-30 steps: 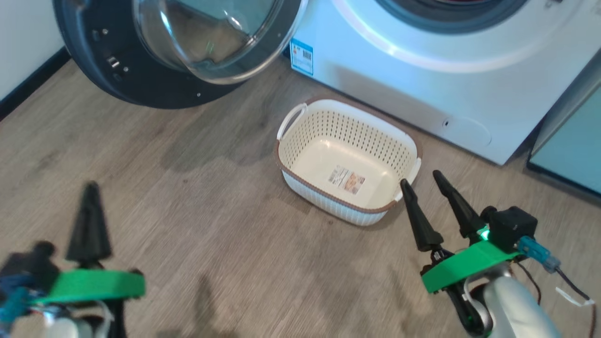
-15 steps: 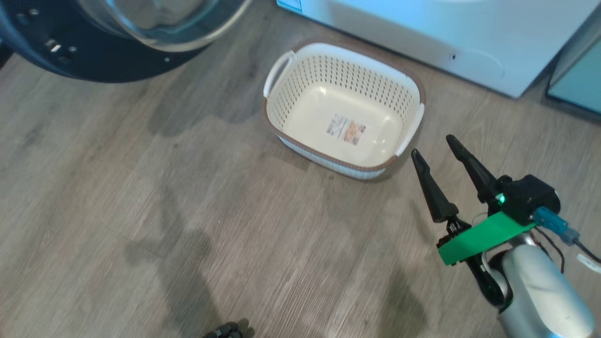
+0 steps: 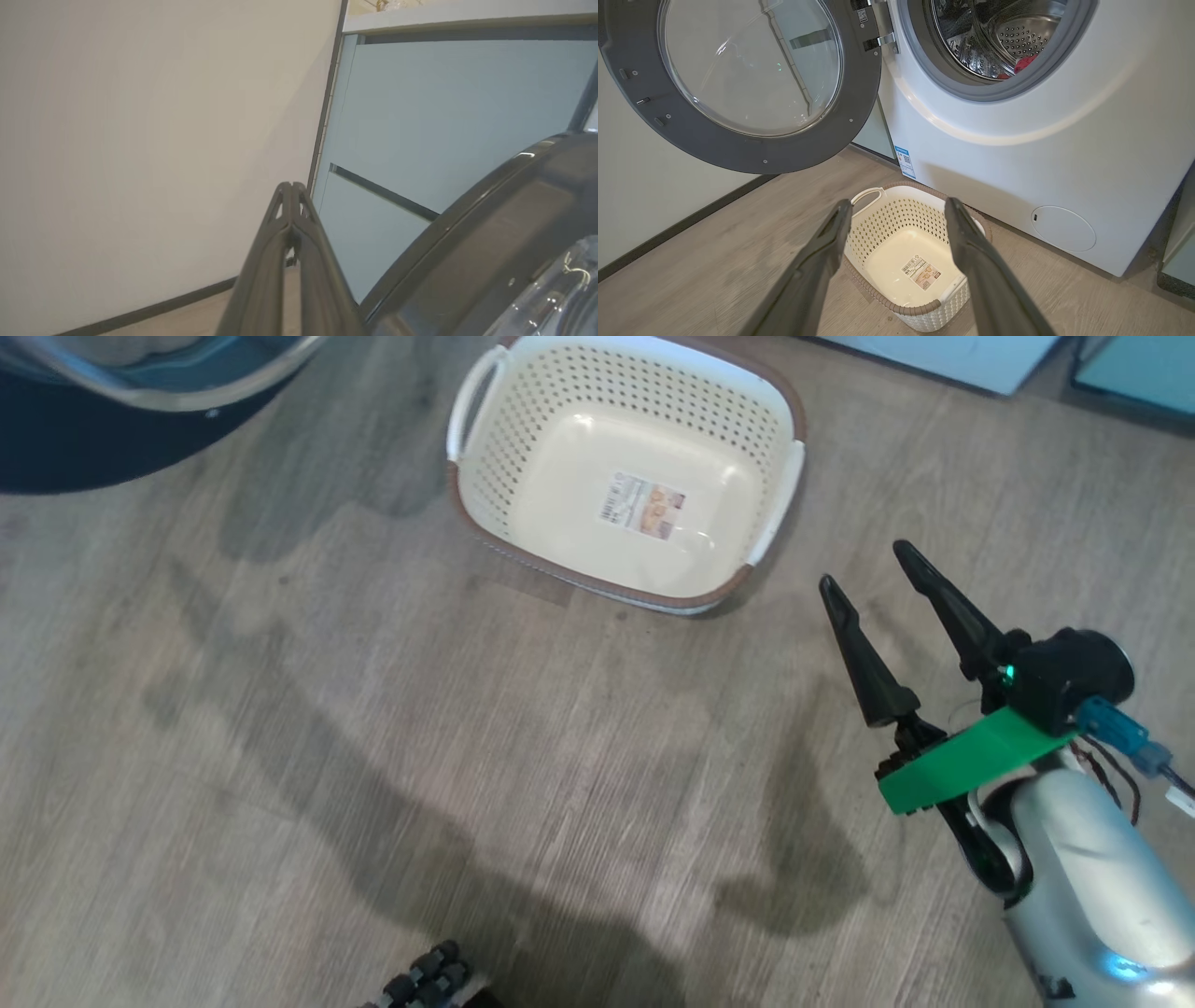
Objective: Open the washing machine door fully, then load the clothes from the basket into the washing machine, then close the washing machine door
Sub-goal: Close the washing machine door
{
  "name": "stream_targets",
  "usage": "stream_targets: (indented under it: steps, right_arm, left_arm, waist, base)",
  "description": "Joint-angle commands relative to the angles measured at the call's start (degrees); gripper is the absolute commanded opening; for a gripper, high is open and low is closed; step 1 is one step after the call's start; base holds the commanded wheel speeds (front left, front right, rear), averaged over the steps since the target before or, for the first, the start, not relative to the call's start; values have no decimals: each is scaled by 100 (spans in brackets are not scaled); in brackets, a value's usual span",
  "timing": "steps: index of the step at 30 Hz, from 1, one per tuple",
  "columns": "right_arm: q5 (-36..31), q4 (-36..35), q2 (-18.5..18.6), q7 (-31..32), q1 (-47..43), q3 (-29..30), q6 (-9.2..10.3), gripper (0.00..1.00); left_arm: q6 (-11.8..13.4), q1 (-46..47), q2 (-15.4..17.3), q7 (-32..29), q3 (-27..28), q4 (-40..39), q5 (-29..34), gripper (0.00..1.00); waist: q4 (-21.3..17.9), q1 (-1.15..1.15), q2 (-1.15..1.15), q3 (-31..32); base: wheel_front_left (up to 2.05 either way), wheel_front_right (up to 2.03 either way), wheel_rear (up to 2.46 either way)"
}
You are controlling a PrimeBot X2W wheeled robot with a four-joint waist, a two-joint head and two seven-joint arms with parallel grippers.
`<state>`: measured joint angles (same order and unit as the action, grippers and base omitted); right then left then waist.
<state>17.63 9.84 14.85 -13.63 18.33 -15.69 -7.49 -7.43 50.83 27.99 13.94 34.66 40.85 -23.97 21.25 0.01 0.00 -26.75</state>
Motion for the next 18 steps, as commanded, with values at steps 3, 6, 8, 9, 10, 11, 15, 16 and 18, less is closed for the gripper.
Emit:
stream_targets:
  steps: [3, 6, 8, 9, 10, 11, 15, 16, 18]
  right_arm:
    - [-11, -224, 8, -44, 142, -185, 0, 100]
    - [0, -192, 5, -60, 169, -216, 0, 100]
    - [-3, -184, 1, -66, 180, -227, 0, 100]
    - [-9, -175, -10, -70, 195, -242, 0, 100]
    - [-7, -168, -20, -74, 210, -257, 0, 100]
    - [-3, -160, -29, -79, 227, -271, 0, 100]
    - [12, -138, -50, -94, 301, -321, 0, 100]
    - [8, -129, -49, -98, 321, -323, 0, 100]
    - [-4, -123, -47, -106, 349, -305, 0, 100]
  left_arm:
    - [39, 481, 733, -347, 410, 829, -404, 0]
    - [57, 890, 811, -823, 610, 1602, -789, 0]
    - [56, 1012, 826, -940, 687, 1797, -912, 0]
    - [73, 1127, 838, -1029, 780, 1981, -1040, 0]
    - [105, 1229, 850, -1116, 873, 2157, -1158, 0]
    - [155, 1321, 864, -1189, 972, 2321, -1274, 0]
    - [250, 1562, 973, -1272, 1254, 2736, -1588, 0]
    - [246, 1616, 998, -1278, 1332, 2804, -1675, 0]
    - [231, 1681, 1048, -1355, 1421, 2918, -1792, 0]
  waist:
    - [-185, -1, 0, -111]
    - [-244, -1, 0, -146]
    - [-259, -1, 0, -165]
    - [-277, -1, 0, -178]
    - [-293, -1, 0, -191]
    - [-310, -1, 0, -199]
    - [-391, -1, 0, -249]
    - [-411, -1, 0, -259]
    - [-439, -1, 0, -278]
  base:
    - [0, 0, 0]
    - [0, 0, 0]
    - [0, 0, 0]
    - [0, 0, 0]
    - [0, 0, 0]
    - [0, 0, 0]
    - [0, 0, 0]
    - [0, 0, 0]
    - [0, 0, 0]
